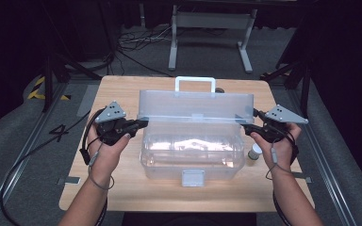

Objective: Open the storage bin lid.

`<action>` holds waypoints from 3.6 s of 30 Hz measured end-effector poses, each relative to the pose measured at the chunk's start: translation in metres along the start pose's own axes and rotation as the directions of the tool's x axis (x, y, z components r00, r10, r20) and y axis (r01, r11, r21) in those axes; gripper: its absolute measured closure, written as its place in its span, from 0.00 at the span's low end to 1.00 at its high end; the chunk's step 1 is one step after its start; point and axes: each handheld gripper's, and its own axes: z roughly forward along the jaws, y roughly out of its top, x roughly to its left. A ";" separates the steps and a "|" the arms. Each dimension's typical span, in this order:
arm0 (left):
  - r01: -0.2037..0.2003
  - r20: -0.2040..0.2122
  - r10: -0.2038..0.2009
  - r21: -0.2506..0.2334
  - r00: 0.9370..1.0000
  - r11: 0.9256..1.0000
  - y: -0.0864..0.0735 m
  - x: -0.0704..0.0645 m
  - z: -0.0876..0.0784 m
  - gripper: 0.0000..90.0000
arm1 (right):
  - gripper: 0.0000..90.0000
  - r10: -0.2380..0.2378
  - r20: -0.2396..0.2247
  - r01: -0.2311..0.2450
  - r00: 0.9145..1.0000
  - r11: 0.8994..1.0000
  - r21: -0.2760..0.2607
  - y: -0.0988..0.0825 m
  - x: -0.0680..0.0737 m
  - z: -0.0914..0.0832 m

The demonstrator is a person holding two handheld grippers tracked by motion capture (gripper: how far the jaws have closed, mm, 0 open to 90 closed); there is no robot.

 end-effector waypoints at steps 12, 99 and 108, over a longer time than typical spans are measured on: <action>-0.005 0.005 0.005 0.006 1.000 1.000 0.000 0.000 0.001 1.00 | 0.48 -0.005 0.066 0.006 0.998 1.000 -0.021 0.007 0.008 0.002; 0.103 -0.120 -0.099 0.025 0.988 0.994 -0.036 0.023 -0.043 0.82 | 0.80 0.026 0.239 -0.004 0.971 0.996 -0.091 0.049 -0.005 0.015; 0.109 -0.113 -0.105 0.031 0.988 0.994 -0.037 0.024 -0.042 0.82 | 0.81 0.010 0.262 0.012 0.965 0.996 -0.084 0.053 -0.005 0.019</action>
